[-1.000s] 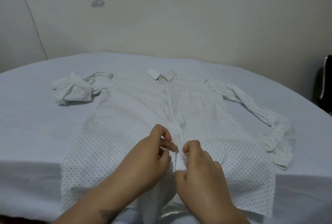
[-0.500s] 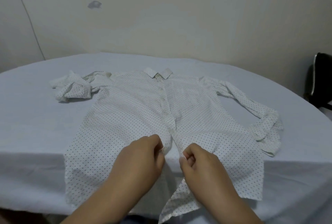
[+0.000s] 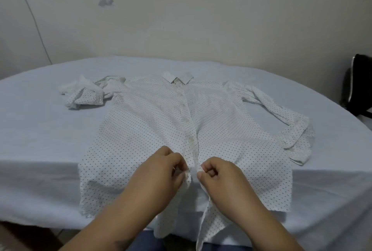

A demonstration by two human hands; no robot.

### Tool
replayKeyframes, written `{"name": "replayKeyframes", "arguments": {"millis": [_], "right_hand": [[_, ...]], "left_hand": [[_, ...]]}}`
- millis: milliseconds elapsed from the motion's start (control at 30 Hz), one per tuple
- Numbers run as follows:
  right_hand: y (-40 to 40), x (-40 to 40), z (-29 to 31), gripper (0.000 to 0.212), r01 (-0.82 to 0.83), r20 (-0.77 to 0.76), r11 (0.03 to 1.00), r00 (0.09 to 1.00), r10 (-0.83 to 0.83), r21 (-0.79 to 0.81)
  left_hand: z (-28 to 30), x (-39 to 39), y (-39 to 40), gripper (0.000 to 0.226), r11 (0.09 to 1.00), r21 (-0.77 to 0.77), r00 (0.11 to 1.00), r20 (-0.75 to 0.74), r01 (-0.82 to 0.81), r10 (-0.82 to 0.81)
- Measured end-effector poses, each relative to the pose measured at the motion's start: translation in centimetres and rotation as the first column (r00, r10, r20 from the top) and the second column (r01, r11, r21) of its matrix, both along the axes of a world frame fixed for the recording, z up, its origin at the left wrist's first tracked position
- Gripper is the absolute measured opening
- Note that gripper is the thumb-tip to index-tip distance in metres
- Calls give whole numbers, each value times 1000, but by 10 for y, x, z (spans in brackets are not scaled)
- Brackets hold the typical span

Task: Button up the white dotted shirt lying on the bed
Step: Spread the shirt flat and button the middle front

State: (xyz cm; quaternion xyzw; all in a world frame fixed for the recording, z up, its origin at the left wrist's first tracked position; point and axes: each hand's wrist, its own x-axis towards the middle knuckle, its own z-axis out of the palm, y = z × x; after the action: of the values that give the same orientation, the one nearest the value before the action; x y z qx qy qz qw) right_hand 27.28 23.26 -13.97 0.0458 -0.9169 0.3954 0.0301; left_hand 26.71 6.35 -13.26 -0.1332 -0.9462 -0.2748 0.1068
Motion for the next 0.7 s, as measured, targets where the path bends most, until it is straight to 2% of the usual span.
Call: {"name": "replayKeyframes", "arguments": {"millis": [133,200,333,400,467,500,567,600,700], "right_hand": [[-2,0,-4,15,-3,21,1000,1000,3,-15],[-3,1,-6,14,-7,22,1000,1000,7,-11],[-4,3,-5,17,-7,36,999,999,8,-38],[-5,5,-4,17,-8,48,999,999,10,-44],[-4,8,-3,16,-10,46,999,999,12,-43],[-3,9,-2,15,-8,39,999,999,9,-45],[1,9,0,12,7,12,999,1000,-7,-43],[3,9,1,11,14,-4,999,1000,-14,-41],[5,10,4,9,11,-11,997,1000,-11,-72]], "left_hand": [[-7,11,9,10,980,-200,980,-198,-24,-16],[-8,16,12,21,957,-286,964,-264,-49,-29],[-10,17,15,39,921,-372,968,-250,-119,24],[-10,17,16,35,925,-365,971,-237,-101,13],[-12,17,16,13,972,-207,981,-178,-115,78],[-10,16,16,6,993,-73,994,-63,-94,89],[-7,13,16,8,974,214,992,121,-71,46],[-5,13,16,10,948,310,986,167,-66,14],[-2,11,19,11,907,412,969,245,-90,-16]]}}
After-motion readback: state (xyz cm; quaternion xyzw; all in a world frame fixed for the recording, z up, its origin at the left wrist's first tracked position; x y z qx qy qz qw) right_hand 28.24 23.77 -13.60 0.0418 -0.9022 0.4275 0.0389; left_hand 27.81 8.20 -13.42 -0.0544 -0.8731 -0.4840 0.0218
